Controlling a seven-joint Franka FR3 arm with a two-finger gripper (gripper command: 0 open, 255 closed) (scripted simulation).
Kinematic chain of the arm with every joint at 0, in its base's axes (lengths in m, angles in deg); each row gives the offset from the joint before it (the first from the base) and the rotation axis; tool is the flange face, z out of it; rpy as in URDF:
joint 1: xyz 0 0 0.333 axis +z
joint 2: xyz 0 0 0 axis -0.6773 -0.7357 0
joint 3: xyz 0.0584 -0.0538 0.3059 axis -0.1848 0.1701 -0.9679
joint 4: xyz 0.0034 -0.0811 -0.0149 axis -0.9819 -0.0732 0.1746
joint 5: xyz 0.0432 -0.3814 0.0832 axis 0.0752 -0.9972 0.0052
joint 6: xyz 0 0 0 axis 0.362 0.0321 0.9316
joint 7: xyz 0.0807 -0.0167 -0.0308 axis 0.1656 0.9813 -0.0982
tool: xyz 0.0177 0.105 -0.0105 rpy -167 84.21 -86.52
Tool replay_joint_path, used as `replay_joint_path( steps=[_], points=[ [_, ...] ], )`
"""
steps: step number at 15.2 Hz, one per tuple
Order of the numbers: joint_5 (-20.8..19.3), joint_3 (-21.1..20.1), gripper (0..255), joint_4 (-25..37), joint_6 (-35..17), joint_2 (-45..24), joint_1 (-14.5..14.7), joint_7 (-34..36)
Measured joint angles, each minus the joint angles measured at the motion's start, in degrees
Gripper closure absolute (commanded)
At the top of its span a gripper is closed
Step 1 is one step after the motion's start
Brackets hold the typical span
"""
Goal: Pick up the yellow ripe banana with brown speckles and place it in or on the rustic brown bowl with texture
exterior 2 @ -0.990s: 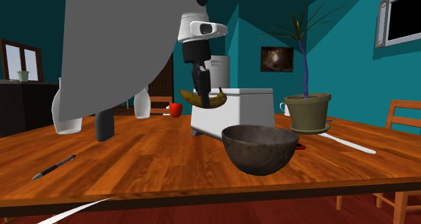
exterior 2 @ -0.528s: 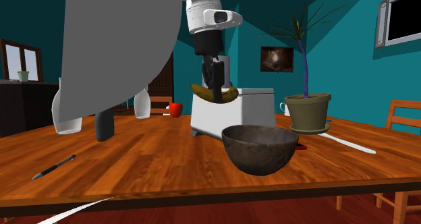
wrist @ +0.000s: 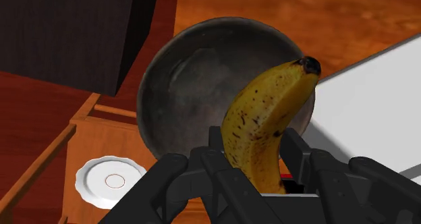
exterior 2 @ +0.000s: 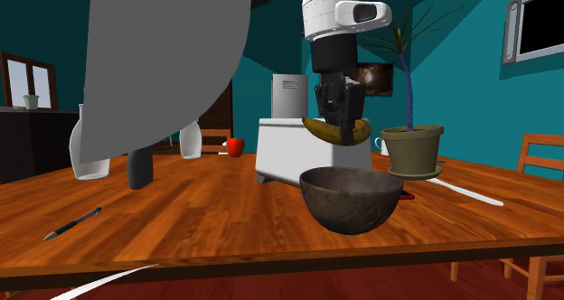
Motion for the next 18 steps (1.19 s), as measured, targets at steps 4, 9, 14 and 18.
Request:
replay_joint_path(
  steps=[4, 9, 14, 18],
  points=[
    [-0.2, 0.9, 255, -2.5, -3.1, -0.6, -0.5, -1.5],
    [-0.4, 0.3, 255, -4.7, -8.5, -3.9, -0.9, -1.2],
    [-0.4, 0.1, 255, -5.8, -10.8, -5.0, -1.0, -1.1],
    [-0.4, 0.0, 0, -5.8, -10.9, -5.1, -1.0, -1.1]
  ],
)
